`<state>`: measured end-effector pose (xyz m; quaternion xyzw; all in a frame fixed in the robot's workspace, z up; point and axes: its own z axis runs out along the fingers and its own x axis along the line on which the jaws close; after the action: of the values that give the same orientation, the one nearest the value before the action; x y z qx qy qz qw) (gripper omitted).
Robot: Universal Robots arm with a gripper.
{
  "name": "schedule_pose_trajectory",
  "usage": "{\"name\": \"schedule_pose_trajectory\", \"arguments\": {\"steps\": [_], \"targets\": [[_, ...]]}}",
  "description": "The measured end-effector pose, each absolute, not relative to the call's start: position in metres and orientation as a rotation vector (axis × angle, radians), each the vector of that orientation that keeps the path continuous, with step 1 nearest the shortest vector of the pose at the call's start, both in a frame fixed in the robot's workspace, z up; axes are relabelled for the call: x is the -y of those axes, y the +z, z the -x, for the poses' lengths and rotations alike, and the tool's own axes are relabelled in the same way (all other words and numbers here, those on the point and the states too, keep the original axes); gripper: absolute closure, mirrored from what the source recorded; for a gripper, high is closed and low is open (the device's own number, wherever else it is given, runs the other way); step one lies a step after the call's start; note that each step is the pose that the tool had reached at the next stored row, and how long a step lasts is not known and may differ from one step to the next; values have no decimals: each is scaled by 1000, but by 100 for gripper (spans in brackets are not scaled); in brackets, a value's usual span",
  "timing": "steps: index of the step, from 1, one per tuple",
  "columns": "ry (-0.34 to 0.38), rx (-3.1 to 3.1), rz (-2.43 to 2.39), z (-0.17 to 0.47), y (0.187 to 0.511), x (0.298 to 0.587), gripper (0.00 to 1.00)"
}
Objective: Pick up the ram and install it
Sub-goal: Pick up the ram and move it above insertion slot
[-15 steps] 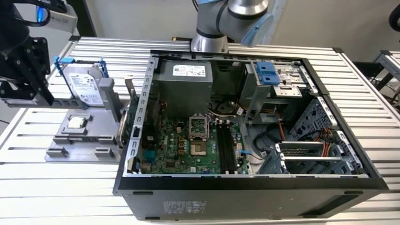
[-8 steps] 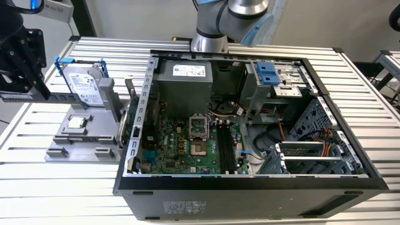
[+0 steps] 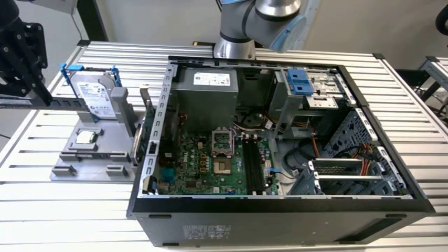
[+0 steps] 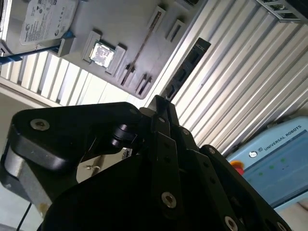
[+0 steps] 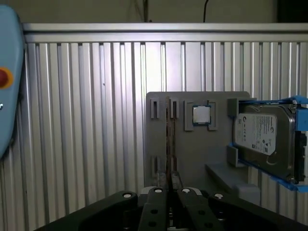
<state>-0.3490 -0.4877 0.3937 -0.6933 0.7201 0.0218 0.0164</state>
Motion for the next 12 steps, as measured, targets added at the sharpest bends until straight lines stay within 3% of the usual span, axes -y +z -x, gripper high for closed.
{"name": "schedule_pose_trajectory", "arguments": {"steps": [12], "targets": [[68, -2239, 2156, 347, 396, 488, 100]]}}
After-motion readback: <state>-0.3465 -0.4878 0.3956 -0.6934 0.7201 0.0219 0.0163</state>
